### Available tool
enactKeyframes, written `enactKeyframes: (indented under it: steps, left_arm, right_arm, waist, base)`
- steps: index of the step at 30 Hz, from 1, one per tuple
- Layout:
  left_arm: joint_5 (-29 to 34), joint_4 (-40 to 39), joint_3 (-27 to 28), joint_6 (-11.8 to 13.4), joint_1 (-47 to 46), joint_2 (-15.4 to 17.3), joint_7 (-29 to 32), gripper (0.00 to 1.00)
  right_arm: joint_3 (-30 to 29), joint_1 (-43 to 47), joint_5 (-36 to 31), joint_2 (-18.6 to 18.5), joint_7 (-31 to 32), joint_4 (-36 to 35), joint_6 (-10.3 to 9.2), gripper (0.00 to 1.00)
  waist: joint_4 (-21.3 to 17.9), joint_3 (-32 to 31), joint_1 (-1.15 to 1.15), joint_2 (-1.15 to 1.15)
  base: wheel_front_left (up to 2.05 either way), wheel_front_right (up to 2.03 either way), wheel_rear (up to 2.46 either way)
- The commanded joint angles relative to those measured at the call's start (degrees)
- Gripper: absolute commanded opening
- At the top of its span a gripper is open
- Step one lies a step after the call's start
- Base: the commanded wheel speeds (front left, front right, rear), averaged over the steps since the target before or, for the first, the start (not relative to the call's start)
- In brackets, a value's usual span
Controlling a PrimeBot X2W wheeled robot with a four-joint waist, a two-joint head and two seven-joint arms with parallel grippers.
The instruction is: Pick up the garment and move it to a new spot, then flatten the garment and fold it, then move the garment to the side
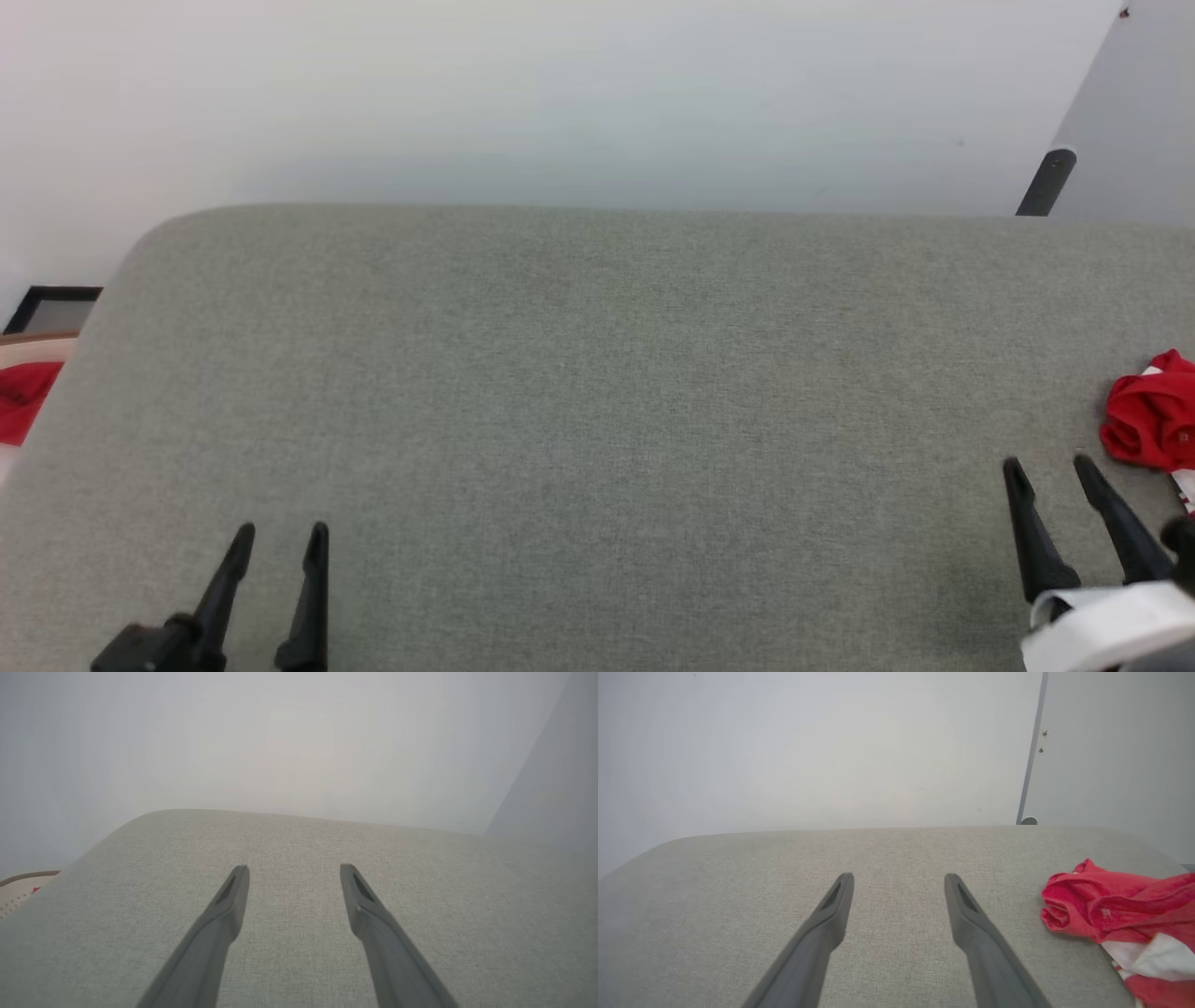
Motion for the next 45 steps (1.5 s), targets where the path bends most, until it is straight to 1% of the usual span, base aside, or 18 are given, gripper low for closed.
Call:
enactKeyframes:
  steps: [1, 7, 12, 37, 45]
  left_arm:
    - [0.33, -0.45, 0.26, 0.03, 0.70, -0.06, 0.06, 1.00]
    - [0.72, -3.42, 1.66, 0.03, 3.47, -0.79, 0.07, 1.00]
    - [1.32, -4.20, 1.75, 0.03, 3.98, -1.57, 0.07, 1.00]
    - [1.60, -4.86, 2.12, 0.03, 2.54, -1.82, 0.07, 1.00]
    - [0.99, -4.74, 2.97, 0.03, 3.03, -2.68, 0.08, 1.00]
  right_arm:
    - [-0.54, 0.93, -0.36, 0.20, 0.20, -0.77, -0.07, 1.00]
    - [-3.21, 5.28, -0.80, 1.74, 2.07, -6.11, -0.07, 1.00]
    - [-3.83, 6.73, -1.15, 2.70, 2.74, -7.85, -0.07, 1.00]
    - [-2.97, 5.37, -0.50, 3.28, 1.65, -7.68, -0.07, 1.00]
    - [-2.40, 4.87, -0.36, 3.25, 1.50, -7.28, -0.07, 1.00]
  waist:
    - [0.10, -0.05, 0.00, 0.00]
    - [0.16, 0.07, 0.00, 0.00]
    - [0.04, 0.05, 0.00, 0.00]
    - [0.58, 0.57, 0.00, 0.00]
    - [0.13, 0.85, 0.00, 0.00]
  base:
    - [0.00, 0.00, 0.00]
    - [0.00, 0.00, 0.00]
    - [0.00, 0.00, 0.00]
    - [0.00, 0.00, 0.00]
    - [0.00, 0.00, 0.00]
